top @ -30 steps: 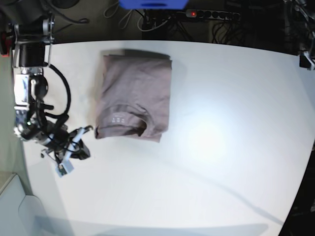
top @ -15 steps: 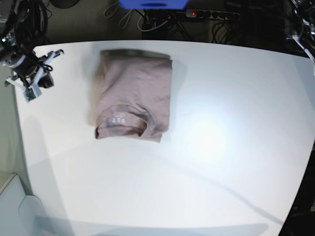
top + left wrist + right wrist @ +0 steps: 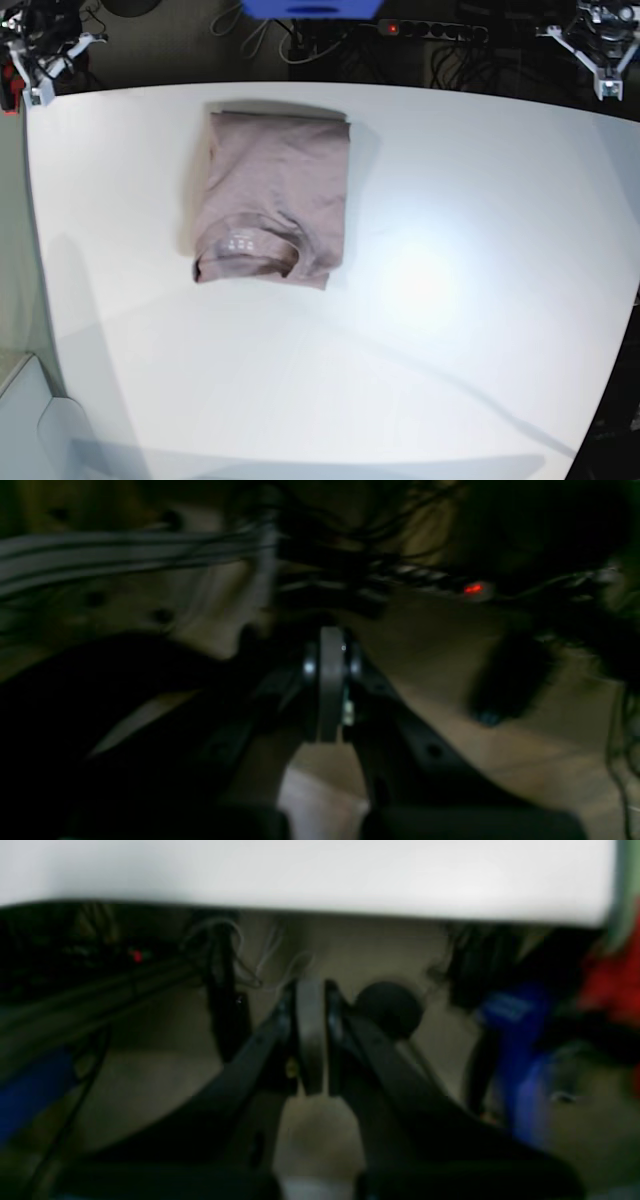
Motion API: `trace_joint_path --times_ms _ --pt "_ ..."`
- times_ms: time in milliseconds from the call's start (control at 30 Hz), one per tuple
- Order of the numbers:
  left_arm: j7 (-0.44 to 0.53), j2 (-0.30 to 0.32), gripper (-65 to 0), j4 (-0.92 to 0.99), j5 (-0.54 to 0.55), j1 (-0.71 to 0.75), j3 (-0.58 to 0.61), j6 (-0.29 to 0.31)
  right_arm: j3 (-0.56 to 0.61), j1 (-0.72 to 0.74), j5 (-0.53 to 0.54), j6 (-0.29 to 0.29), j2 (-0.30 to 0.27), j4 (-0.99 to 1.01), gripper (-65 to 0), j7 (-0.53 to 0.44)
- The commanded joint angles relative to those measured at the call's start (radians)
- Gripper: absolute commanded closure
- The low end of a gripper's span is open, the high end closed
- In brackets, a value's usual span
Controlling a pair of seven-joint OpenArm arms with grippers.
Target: Layout the t-shirt on the table in an organized manner, then fold the t-shirt properly
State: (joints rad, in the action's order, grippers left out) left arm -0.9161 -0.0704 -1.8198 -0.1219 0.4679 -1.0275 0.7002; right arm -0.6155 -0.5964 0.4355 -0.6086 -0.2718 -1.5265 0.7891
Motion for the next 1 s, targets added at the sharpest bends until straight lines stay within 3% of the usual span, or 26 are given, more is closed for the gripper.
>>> trace_joint_path --times_ms 0,167,267,333,500,567,700,867,900,967 --pt "0.045 0.002 -0.2 0.019 0.006 0.007 0.016 -0.002 -0.008 -0.010 0.004 -0.006 -0.014 0.048 0.0 -0.040" --pt "0.229 -0.007 -0.2 0.286 0.005 0.058 0.164 -0.002 0.033 -0.003 0.004 -0.006 -0.014 0.323 0.0 -0.237" --pt "0.346 0.028 -0.2 0.532 0.005 0.059 0.270 -0.002 0.104 0.000 -0.034 -0.006 -0.010 0.462 0.0 -0.363" --pt "0.457 0.048 -0.2 0.704 0.005 0.055 0.333 -0.002 0.150 0.031 -0.076 -0.006 0.026 0.554 0.0 -0.455" --pt "0.921 0.106 -0.2 1.103 0.014 0.053 0.473 -0.002 0.167 0.092 -0.189 -0.006 0.098 0.821 0.0 -0.725" --pt "1.057 0.114 -0.2 1.228 0.014 0.028 0.530 -0.002 0.167 0.114 -0.232 -0.006 0.118 0.895 0.0 -0.802" --pt "1.169 0.114 -0.2 1.472 0.006 -0.061 0.611 -0.149 0.167 0.149 -0.287 -0.001 0.157 1.004 0.0 -0.900" --pt "1.193 0.096 -0.2 1.618 0.006 -0.163 0.677 -0.396 0.174 0.189 -0.289 0.008 0.193 1.130 0.0 -1.015" --pt "1.193 0.080 -0.2 1.620 0.006 -0.169 0.688 -0.439 0.190 0.197 -0.289 0.034 0.194 1.161 0.0 -1.049" --pt "1.185 0.068 -0.2 1.621 0.006 -0.179 0.708 -0.528 0.242 0.215 -0.289 0.140 0.197 1.231 0.0 -1.129"
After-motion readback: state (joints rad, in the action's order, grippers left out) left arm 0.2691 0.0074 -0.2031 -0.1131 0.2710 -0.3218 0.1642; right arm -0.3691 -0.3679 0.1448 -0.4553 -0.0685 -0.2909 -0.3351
